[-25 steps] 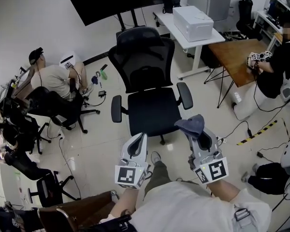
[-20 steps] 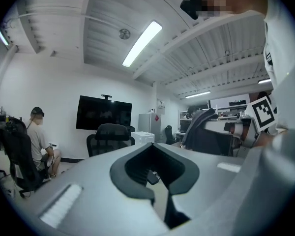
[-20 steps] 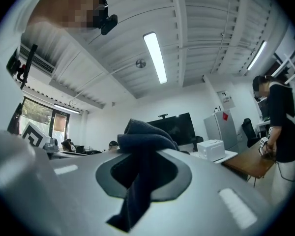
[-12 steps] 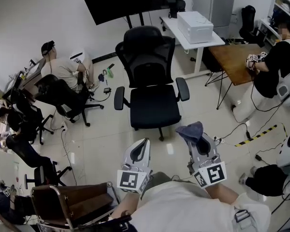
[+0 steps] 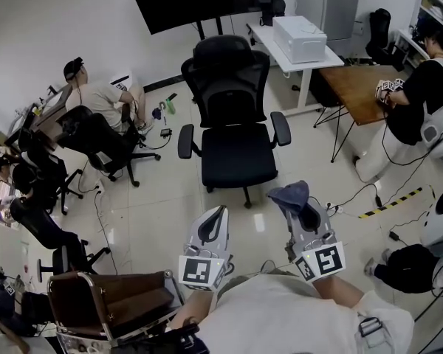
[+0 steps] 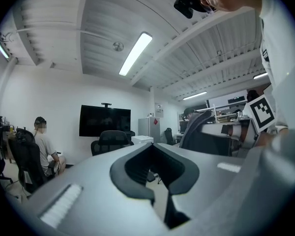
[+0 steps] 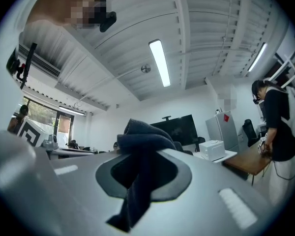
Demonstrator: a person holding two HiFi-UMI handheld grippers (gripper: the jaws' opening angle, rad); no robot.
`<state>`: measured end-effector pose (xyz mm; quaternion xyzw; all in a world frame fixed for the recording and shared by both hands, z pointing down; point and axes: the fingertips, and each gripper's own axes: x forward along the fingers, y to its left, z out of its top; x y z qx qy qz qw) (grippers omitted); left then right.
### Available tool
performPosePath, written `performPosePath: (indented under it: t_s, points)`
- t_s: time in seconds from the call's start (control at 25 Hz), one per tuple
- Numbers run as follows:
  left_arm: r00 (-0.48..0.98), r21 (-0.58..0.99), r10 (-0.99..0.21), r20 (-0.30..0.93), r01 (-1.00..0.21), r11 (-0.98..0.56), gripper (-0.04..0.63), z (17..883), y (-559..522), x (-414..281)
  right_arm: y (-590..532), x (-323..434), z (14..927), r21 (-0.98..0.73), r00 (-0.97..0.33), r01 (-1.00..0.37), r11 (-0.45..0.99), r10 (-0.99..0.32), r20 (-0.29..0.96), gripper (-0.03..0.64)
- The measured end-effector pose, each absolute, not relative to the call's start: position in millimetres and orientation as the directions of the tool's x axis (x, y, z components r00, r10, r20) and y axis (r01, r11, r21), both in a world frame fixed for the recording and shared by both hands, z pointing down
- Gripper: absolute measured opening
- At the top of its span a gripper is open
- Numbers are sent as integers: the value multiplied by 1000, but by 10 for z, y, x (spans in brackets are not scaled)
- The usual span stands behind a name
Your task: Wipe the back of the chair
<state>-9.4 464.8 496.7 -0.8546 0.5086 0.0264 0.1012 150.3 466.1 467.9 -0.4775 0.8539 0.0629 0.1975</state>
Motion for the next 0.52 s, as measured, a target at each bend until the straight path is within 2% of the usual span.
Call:
performPosePath:
  t_s: [0.16,0.28,0.36,0.52]
  points:
    - [476,-117,-879,-37,-875,-469,38,5175,4776,-112,4751,1490,4759,-99,-463,-840,533,-800,-382,43]
    - [476,-134,-872,-113,-877,-462,40,5093,4788,-131,4800,1469,4737,-85,-472,-838,540,-793,-385,43]
    - [484,-139,-867,-120,-873,-468,41,5089,4771,-89,4787,1496,4703,-74,-476,-837,543,-788,-391,43]
    - [494,-129,-869,15,-861,-491,41,5297,4799,15,4766,1561,4712,-86,-483,-828,554,-782,-394,43]
